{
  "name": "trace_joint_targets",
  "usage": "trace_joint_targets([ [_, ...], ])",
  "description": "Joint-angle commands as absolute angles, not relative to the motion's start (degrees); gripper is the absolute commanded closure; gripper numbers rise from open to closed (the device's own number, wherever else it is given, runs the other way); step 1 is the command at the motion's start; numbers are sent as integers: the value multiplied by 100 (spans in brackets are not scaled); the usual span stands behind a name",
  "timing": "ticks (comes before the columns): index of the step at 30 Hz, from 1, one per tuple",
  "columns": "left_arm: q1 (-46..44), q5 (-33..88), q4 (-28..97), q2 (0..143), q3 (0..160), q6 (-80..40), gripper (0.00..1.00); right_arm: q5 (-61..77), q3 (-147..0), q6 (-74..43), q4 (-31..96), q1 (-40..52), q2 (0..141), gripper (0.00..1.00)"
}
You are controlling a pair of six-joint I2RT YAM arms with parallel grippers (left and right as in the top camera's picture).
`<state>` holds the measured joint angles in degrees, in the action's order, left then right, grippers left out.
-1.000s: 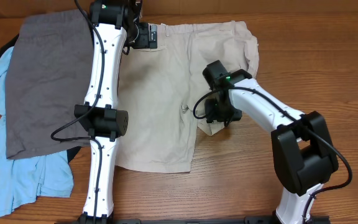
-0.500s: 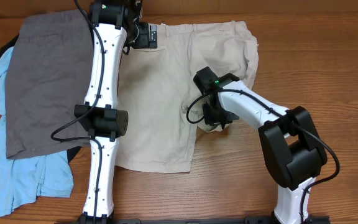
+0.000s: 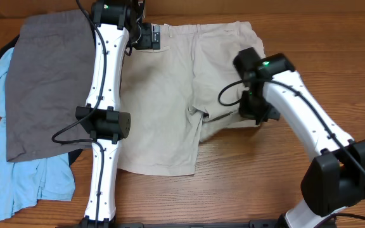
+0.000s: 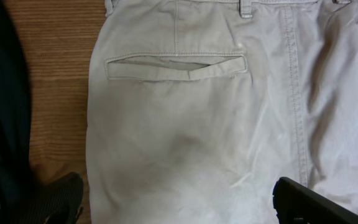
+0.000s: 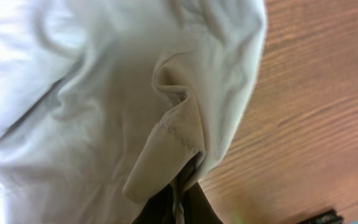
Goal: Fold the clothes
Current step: 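Reach the right gripper to the crumpled right leg of the shorts, then pull the right leg outward with the right gripper to flatten it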
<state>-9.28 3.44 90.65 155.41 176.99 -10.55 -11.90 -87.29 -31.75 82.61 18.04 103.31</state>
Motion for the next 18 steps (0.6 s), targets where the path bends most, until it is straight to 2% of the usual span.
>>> trace_joint_targets([
  [1, -884, 384, 9056, 15482, 17683, -893, 0, -781, -8735, -3328, 8482, 1367, 10318, 96],
  [8, -814, 384, 9056, 15482, 17683, -875, 0, -565, -8733, -3186, 8995, 274, 10318, 96],
  [12, -777, 386, 9056, 15482, 17683, -875, 0, -456, -8641, -3011, 9214, 91, 10318, 95],
  [15, -777, 388, 9059, 15482, 17683, -875, 0, -436, -8372, -2998, 9323, 38, 10318, 79],
  [18, -779, 388, 9059, 15482, 17683, -875, 0, -434, -8068, -3000, 9354, 23, 10318, 73],
])
